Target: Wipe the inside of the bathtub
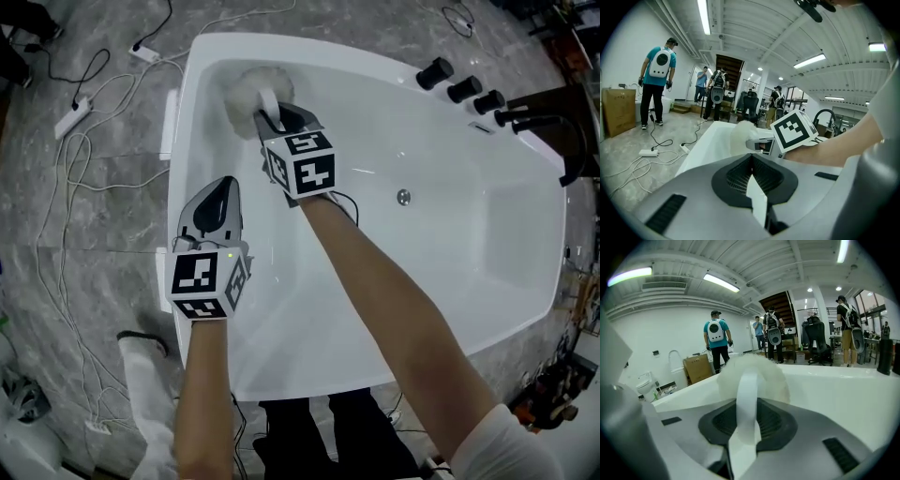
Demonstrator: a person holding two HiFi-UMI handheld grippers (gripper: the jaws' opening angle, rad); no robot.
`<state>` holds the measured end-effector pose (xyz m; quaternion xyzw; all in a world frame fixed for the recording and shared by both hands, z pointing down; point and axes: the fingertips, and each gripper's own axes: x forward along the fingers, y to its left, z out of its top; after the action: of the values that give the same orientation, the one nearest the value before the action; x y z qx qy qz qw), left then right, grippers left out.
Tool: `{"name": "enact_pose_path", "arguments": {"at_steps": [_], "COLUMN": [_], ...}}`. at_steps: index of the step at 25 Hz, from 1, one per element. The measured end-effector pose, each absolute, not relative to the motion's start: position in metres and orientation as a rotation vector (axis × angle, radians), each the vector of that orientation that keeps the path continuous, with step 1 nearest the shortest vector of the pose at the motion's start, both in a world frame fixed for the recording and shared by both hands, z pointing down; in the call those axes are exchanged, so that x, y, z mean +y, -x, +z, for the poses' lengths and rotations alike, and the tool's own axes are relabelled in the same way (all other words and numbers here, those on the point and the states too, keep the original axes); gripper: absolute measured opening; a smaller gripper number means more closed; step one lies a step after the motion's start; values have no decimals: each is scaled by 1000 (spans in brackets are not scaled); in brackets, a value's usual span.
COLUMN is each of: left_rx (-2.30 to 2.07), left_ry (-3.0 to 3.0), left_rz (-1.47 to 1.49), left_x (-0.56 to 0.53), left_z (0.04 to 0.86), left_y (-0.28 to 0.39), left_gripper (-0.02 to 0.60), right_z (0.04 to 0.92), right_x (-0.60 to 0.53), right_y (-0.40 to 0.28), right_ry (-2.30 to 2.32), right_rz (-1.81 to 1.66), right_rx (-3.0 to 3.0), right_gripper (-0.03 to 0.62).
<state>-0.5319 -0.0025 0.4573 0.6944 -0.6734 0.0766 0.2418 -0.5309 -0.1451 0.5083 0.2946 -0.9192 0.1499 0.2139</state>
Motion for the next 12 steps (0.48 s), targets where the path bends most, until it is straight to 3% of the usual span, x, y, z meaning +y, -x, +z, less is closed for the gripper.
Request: {"name": "enact_pose_path", "arguments": {"at_steps": [12], "left_rx": [-1843], "left_ry": [-1922], "left_rz": [174], "left_x": [-1], "left_z": [454], "left_y": [547], "left_gripper": [12], "right_z": [513], "right_x": [-156], "right_y": [566], "right_ry": [-847], "right_rz": [409], "right_rx": [-2534], "right_gripper": [98]}}
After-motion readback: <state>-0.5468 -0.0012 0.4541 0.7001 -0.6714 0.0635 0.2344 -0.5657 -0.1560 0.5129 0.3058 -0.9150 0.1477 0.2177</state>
